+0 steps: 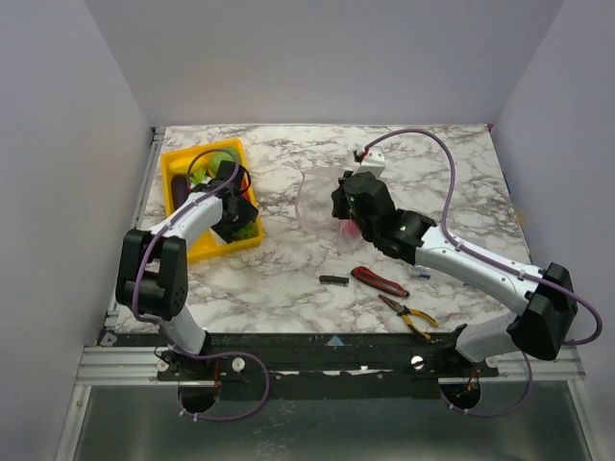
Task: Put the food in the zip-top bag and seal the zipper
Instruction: Pick up the fake fruit from the bin.
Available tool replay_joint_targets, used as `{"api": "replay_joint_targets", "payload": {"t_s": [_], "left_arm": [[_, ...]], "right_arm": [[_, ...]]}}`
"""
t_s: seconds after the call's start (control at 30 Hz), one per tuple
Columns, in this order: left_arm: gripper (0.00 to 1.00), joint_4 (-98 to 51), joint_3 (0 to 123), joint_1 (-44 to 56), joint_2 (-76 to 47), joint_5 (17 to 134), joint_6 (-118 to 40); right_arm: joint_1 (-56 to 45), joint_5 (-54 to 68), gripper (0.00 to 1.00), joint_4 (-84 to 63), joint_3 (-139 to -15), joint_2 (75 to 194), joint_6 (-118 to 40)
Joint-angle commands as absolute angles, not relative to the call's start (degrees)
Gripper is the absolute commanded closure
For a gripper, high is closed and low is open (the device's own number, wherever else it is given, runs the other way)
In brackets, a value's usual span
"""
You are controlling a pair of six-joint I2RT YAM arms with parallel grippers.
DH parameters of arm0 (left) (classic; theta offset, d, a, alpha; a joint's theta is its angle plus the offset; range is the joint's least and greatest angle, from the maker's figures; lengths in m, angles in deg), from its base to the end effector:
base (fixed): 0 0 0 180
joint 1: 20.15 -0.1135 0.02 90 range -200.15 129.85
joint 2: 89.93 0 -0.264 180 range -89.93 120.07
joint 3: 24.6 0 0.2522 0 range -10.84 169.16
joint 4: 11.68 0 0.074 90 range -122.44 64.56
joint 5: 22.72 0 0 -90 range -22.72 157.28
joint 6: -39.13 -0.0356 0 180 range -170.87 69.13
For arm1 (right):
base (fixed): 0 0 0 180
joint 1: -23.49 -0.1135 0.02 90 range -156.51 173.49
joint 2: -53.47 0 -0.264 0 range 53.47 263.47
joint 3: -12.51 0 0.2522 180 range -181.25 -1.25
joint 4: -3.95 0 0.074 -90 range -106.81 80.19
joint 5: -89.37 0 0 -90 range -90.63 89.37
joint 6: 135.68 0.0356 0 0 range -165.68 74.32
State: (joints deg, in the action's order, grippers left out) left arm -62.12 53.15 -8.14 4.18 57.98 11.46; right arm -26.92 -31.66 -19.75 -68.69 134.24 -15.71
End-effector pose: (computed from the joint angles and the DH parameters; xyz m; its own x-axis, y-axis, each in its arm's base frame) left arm 0.3180 -0.0618 0.2055 -0.5442 -0.7778 -0.3145 -0.7298 0.6238 -0.2799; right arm 0.2218 0.2394 0.3347 -0.3972 0.1914 -0.8976 -0.1848 0.9413 0.2825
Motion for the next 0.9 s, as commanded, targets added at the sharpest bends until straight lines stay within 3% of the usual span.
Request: {"api": "replay_joint_targets", "payload": {"t_s": [0.0, 0.17, 0.23, 0.3, 0.4, 0.67, 0.87], "left_arm": [[0.33, -64.21, 55.06, -6.97, 8.27, 58.07, 14.10], [0.44, -66.24, 55.76, -6.62, 8.73, 55.89, 15.89], [0.62, -66.69, 55.92, -6.71, 8.95, 55.35, 15.85], [0.87, -67.34, 55.82, -6.71, 8.71, 54.41, 16.18], [1.00, -67.34, 55.35, -6.71, 7.53, 53.46, 15.31], [1.00, -68.22, 54.98, -6.72, -4.44, 51.30, 9.52], [1.00, -65.30, 51.31, -6.87, -17.75, 55.96, 3.58]], "right_arm": [[-27.07, -32.37, 1.00, -19.94, -69.87, 134.14, -15.60], [-27.04, -32.17, 1.00, -20.01, -70.24, 134.67, -15.78], [-27.05, -32.13, 1.00, -20.01, -70.32, 134.78, -15.75], [-27.05, -32.05, 1.00, -20.10, -70.33, 134.62, -15.72], [-27.09, -32.37, 1.00, -20.19, -70.12, 134.31, -15.79], [-27.05, -32.46, 1.00, -20.27, -70.07, 134.57, -15.61], [-27.12, -31.76, 1.00, -20.36, -70.38, 135.02, -15.27]]}}
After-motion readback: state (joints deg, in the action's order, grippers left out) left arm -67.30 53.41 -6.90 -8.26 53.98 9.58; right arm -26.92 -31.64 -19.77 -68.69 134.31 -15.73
